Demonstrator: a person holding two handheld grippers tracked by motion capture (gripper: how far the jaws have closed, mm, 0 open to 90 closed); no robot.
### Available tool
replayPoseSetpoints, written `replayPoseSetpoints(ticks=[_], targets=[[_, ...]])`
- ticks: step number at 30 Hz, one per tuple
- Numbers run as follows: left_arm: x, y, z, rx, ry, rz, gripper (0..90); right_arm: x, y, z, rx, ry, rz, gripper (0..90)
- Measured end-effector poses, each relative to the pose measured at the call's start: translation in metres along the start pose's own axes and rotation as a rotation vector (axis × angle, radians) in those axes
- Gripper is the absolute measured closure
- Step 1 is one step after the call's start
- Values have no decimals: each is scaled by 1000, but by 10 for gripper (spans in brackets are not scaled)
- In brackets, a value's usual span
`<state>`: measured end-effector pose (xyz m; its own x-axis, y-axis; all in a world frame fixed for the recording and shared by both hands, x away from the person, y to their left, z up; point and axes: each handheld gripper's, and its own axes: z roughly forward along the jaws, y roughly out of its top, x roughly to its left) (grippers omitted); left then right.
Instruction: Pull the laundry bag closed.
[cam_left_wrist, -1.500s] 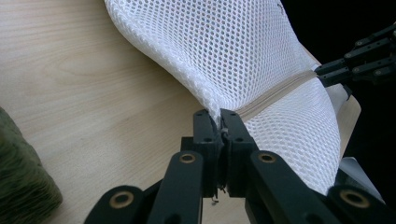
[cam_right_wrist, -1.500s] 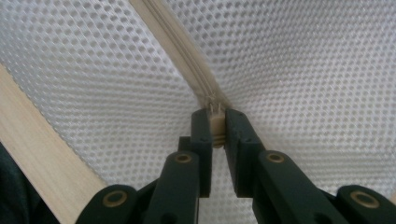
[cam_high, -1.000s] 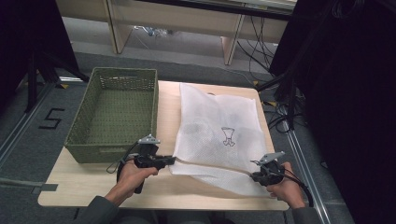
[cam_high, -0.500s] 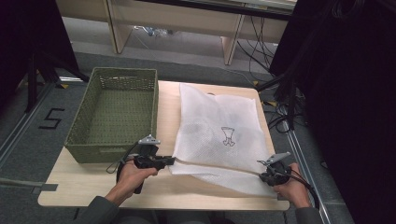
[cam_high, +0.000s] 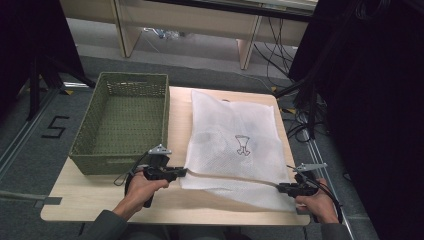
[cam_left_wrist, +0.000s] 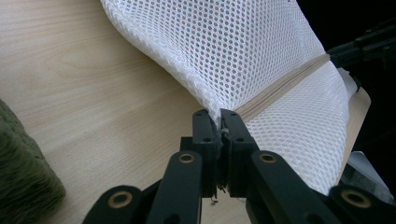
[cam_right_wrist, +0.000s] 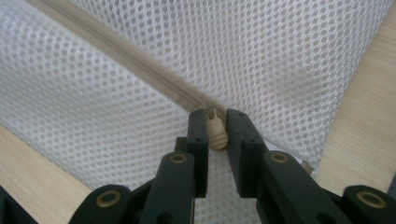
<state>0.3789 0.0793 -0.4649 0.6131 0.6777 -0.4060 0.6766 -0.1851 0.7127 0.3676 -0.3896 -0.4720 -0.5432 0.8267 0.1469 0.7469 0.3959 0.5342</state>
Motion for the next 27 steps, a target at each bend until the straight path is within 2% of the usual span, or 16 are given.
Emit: replayPoseSetpoints(ticks=[2,3,4,8,9,10,13,14,16,19,20,21,22,23,25,27], targets=[[0,0,0,2,1,1,853,1,1,0,-16,2,19,817],[0,0,0,2,1,1,852,0,1,0,-32,22,15,822],[0,0,0,2,-1,1,852,1,3,-2,-24,11,26,824],[-1,0,0,2,0,0,852,2,5,1,-35,-8,10,829],[-1,0,0,2,0,0,852,2,6,1,-27,2,20,830],[-1,0,1,1,1,0,851,3,6,2,-37,-5,25,831],[-2,-1,1,3,-1,2,852,5,6,3,-14,-21,20,883],[-3,-1,2,5,3,9,852,4,6,4,-5,-39,47,885],[-4,-2,3,10,2,17,853,5,7,4,3,-76,47,885],[-4,-3,3,13,4,20,854,4,7,5,9,-80,52,885],[-4,-3,3,12,8,19,855,0,7,6,16,-86,44,885],[-4,-4,4,10,12,20,857,0,6,6,12,-98,59,885],[-4,-4,4,16,11,22,857,-2,5,6,31,-104,59,885],[-4,-5,5,17,7,21,857,-4,3,5,17,-92,70,885],[-5,-5,5,19,12,26,858,-5,2,4,17,-101,85,885],[-4,-5,5,21,13,27,858,-12,-1,1,40,-137,70,885]])
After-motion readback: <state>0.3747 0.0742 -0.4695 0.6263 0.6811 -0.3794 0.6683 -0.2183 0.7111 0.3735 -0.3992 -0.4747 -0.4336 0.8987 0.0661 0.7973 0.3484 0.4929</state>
